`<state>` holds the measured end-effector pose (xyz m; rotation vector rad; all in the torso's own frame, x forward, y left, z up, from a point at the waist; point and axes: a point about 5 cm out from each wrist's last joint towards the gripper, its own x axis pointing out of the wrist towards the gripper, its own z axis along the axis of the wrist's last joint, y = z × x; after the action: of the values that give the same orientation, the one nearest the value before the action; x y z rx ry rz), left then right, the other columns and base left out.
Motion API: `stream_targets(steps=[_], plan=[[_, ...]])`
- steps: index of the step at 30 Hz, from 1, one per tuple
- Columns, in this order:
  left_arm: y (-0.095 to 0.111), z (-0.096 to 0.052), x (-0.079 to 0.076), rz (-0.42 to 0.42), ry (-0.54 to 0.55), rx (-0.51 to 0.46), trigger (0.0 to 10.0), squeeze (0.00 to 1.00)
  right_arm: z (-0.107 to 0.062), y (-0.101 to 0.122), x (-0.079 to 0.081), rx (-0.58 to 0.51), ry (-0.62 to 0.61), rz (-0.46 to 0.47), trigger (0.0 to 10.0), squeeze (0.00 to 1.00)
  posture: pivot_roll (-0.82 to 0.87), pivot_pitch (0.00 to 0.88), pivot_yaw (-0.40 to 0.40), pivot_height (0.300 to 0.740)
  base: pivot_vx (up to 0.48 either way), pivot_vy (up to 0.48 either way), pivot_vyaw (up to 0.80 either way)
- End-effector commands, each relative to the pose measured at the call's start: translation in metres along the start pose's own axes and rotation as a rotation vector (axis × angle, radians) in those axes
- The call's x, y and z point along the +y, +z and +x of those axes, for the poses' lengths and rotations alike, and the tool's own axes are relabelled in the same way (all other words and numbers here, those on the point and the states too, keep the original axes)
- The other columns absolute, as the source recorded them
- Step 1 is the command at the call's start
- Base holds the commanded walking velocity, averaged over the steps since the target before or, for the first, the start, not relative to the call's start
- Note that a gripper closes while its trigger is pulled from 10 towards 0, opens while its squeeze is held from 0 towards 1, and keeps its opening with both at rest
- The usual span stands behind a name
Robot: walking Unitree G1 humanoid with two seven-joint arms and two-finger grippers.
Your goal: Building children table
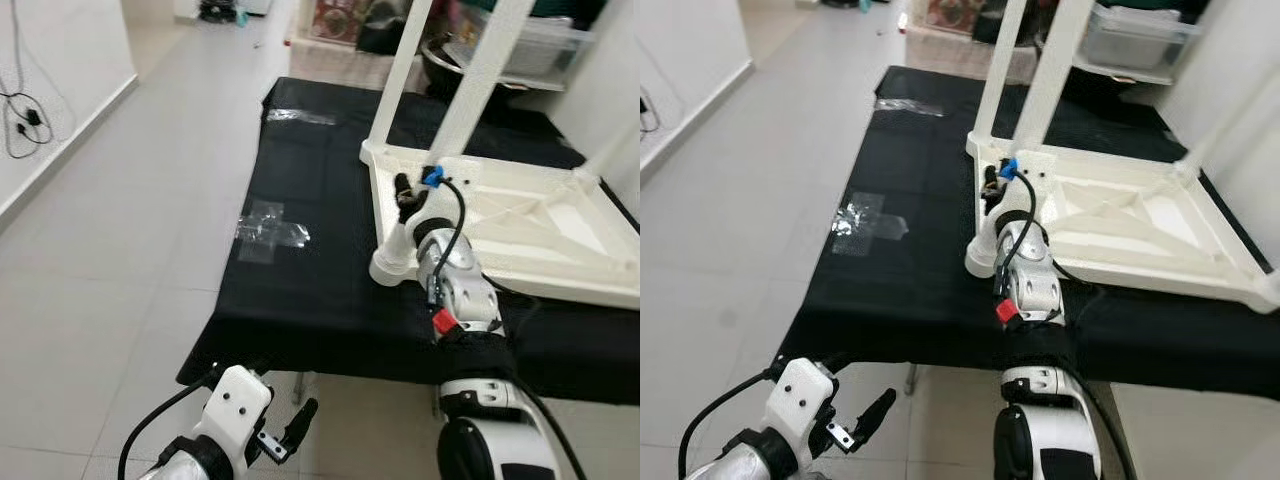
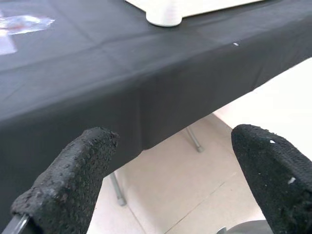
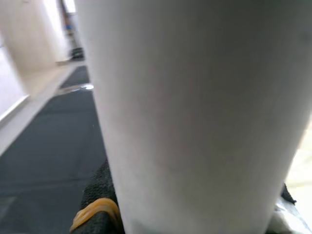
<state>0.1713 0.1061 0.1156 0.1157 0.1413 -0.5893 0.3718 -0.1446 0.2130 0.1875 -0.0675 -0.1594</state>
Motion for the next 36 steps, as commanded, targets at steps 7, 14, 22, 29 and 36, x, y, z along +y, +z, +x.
stream_targets(steps=[7,14,22,29,36], plan=[[-0.004,0.0,-0.002,-0.009,-0.009,0.012,10.0,0.0,-0.005,0.0,0.032,-0.059,0.177,0.105,10.0,1.0,0.14,0.094,-0.139,0.74,0.0,0.0,0.0],[-0.004,-0.001,-0.001,-0.02,-0.002,0.012,10.0,0.0,0.003,0.027,0.017,-0.237,0.39,0.146,10.0,0.0,0.13,0.093,-0.123,0.74,0.0,0.0,0.0],[-0.005,-0.001,-0.002,-0.026,-0.015,0.014,10.0,0.0,-0.024,0.01,0.018,0.152,1.229,0.136,10.0,0.0,0.14,0.076,-0.131,0.74,0.0,0.0,0.0],[-0.005,-0.002,-0.003,-0.024,-0.016,0.016,10.0,0.0,-0.05,-0.004,0.015,0.256,1.612,-0.032,10.0,0.0,0.15,0.079,-0.135,0.74,0.0,0.0,0.0],[-0.004,-0.002,-0.003,-0.023,-0.013,0.013,10.0,0.0,-0.038,-0.002,0.036,0.214,1.581,-0.032,0.0,0.0,0.16,0.097,-0.144,0.74,0.0,0.0,0.0]])
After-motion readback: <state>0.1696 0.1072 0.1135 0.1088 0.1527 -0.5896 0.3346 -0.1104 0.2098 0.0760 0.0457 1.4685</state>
